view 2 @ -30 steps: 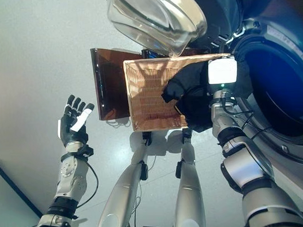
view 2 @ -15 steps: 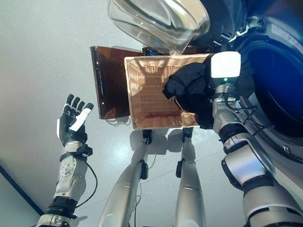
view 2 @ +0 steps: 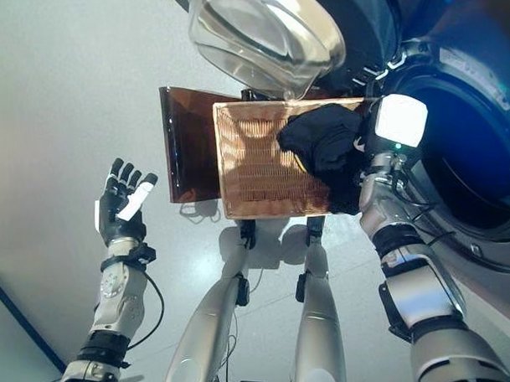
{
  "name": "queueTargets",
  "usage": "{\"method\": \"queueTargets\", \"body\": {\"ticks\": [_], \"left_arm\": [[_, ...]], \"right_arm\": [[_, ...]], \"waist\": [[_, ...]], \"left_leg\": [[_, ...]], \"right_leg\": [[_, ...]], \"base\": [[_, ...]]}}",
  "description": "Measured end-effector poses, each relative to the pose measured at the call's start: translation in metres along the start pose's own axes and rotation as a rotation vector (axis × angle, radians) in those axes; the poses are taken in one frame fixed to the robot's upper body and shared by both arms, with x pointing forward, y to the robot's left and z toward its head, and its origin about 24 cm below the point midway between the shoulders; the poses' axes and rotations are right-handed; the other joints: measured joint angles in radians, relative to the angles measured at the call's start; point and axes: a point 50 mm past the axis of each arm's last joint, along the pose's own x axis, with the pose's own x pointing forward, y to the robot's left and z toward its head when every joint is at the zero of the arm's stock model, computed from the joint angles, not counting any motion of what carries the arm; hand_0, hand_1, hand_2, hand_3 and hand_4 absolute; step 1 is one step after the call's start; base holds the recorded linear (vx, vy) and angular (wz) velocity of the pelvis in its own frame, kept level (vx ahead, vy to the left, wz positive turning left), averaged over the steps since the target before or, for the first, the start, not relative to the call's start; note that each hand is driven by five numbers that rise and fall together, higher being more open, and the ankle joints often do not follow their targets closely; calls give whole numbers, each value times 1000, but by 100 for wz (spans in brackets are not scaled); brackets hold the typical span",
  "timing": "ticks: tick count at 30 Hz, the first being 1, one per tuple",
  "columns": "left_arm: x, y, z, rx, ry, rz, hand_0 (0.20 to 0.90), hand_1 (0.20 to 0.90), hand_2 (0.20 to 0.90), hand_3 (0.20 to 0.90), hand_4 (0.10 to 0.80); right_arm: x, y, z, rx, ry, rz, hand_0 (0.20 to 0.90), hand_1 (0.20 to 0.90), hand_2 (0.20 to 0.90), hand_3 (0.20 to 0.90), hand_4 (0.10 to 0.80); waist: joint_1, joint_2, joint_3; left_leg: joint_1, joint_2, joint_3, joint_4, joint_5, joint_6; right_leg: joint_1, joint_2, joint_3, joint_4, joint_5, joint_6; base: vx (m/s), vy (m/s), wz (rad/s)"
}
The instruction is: Pick up the clothes and place them into the washing machine
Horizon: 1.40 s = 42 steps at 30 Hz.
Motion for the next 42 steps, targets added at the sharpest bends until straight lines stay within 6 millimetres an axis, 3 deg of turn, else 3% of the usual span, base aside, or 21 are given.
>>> {"method": "queueTargets", "body": {"ticks": [9,15,31,42], "left_arm": [[-3,5,-3,12,10,41,900,900,900,900,800],[-5,8,-5,10,14,67,900,900,900,900,800],[-9,14,-8,1,24,121,900,900,900,900,800],[-12,12,-13,-40,58,131,900,900,900,900,800]], "right_arm": [[-27,11,-7,350,104,-9,200,200,200,200,300],[-45,18,-18,631,271,-46,200,200,200,200,300],[-65,26,-19,1399,608,-207,200,200,200,200,300],[-78,58,-6,2112,1058,-452,200,200,200,200,300]], "waist": [[-39,-2,-1],[-57,-2,-1],[-82,-4,-2],[-91,-10,-5]], "left_leg": [[15,8,1,0,0,0],[44,11,1,0,-2,1],[45,13,3,0,-3,3],[47,13,5,0,-3,3]], "right_leg": [[14,8,-1,0,0,0],[43,11,1,-1,-3,-4],[43,14,3,-1,-2,-5],[44,14,6,-1,-2,-5]], "base": [[9,1,-2],[19,0,-4],[6,0,-2],[0,0,0]]}}
